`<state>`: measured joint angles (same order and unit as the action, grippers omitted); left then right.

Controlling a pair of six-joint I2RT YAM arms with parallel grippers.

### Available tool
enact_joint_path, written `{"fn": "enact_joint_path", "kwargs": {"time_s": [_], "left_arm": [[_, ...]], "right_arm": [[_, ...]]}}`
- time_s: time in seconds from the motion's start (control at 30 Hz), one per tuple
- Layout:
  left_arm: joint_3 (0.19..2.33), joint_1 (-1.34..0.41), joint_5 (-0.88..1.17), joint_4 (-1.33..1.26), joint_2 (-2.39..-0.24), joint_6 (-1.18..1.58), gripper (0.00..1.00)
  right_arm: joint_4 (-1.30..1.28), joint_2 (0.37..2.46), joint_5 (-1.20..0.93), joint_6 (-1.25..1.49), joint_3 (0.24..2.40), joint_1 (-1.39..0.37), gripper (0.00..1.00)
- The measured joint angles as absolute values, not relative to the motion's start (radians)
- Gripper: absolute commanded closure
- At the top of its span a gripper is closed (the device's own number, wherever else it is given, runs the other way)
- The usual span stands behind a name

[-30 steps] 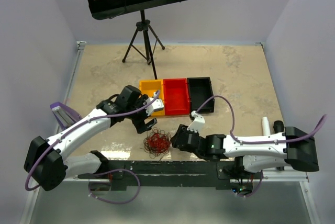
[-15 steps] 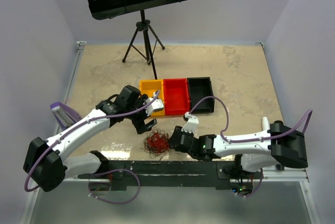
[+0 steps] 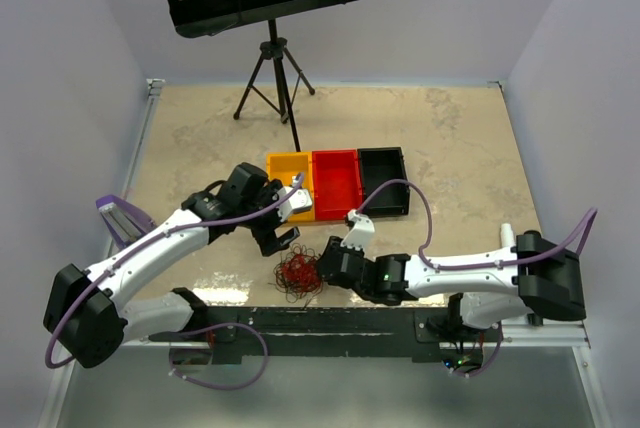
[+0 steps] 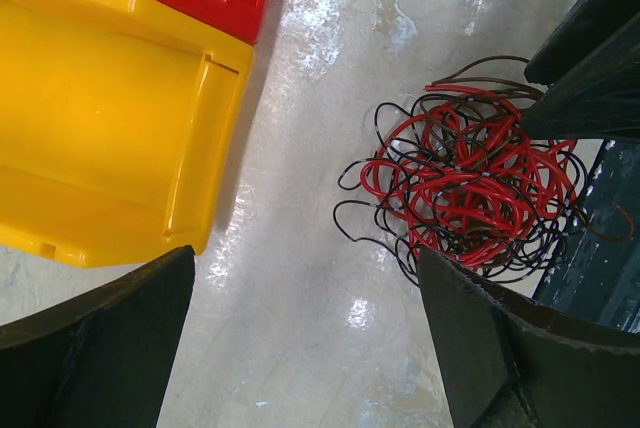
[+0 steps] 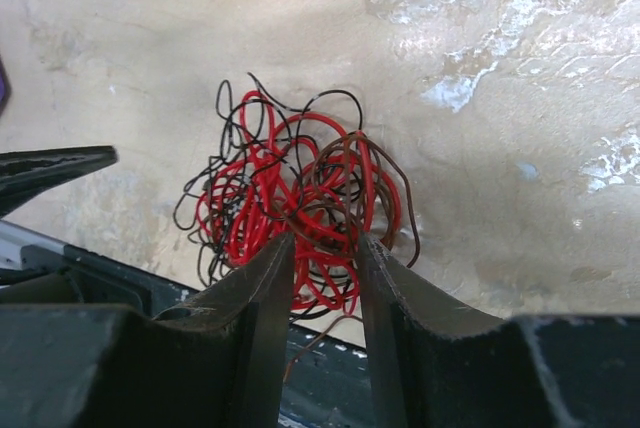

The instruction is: Untangle the cables

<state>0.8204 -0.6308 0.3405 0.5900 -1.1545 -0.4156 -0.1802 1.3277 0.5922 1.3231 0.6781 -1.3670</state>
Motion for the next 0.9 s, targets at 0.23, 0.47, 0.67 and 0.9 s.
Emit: {"fn": "enact_joint_path", "kwargs": {"time_s": [0.23,0.47,0.67,0.9], "left_arm": [[0.820,-0.631,0.337,0.589,-1.142,-0.416,0.00],[0.821,-0.633,0.345,0.590,-1.140,-0.415,0.00],[0.821,-0.677,0.388,0.590,-1.151,-0.412,0.00],[0.823,-0.757,0.420,0.571,-1.227,-0.404,0.00]], "right_arm": [[-0.186,1.364,0.593,1.324,0.678,-1.362,0.68],[-0.184,1.363,0.595,1.307,0.678,-1.328,0.82],[-0.152,1.383,0.597,1.284,0.678,-1.302,0.90],[-0.134,1.396,0.593,1.276,0.678,-1.302,1.00]]}}
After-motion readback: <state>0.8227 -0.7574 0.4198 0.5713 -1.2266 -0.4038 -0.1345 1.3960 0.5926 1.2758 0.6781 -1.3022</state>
